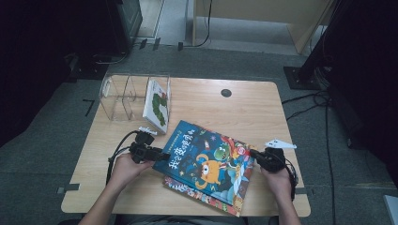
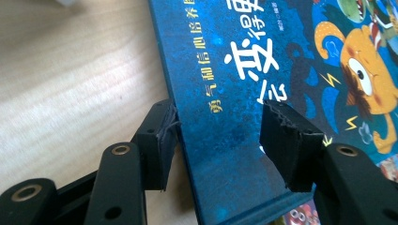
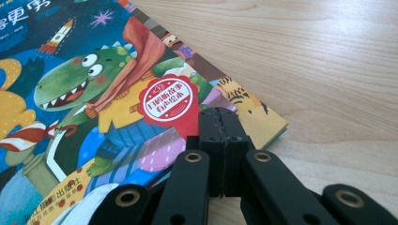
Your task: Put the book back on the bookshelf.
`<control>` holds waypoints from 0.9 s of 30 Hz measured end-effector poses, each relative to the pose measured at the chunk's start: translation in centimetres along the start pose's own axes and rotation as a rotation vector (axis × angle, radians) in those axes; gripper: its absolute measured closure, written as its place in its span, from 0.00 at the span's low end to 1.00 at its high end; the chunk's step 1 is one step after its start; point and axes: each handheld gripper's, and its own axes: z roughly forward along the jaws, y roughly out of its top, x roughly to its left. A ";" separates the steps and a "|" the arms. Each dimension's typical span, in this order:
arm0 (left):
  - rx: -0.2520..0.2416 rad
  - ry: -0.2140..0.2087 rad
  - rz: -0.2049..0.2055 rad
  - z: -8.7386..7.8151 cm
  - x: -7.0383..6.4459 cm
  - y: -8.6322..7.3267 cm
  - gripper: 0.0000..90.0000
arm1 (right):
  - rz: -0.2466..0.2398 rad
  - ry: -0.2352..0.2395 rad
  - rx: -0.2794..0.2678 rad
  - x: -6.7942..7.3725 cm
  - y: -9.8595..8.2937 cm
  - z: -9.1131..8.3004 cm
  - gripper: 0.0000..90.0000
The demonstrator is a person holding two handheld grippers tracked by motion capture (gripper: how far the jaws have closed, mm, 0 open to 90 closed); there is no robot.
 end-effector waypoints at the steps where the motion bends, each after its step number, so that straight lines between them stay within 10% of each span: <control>1: 0.001 -0.003 -0.008 -0.1 0.0 -0.1 0.52 | -0.002 0.002 -0.003 -0.1 0.0 0.1 1.00; 27: -0.030 0.033 -0.055 -1.1 0.3 -2.0 0.47 | -0.023 0.045 -0.003 0.1 2.3 2.7 1.00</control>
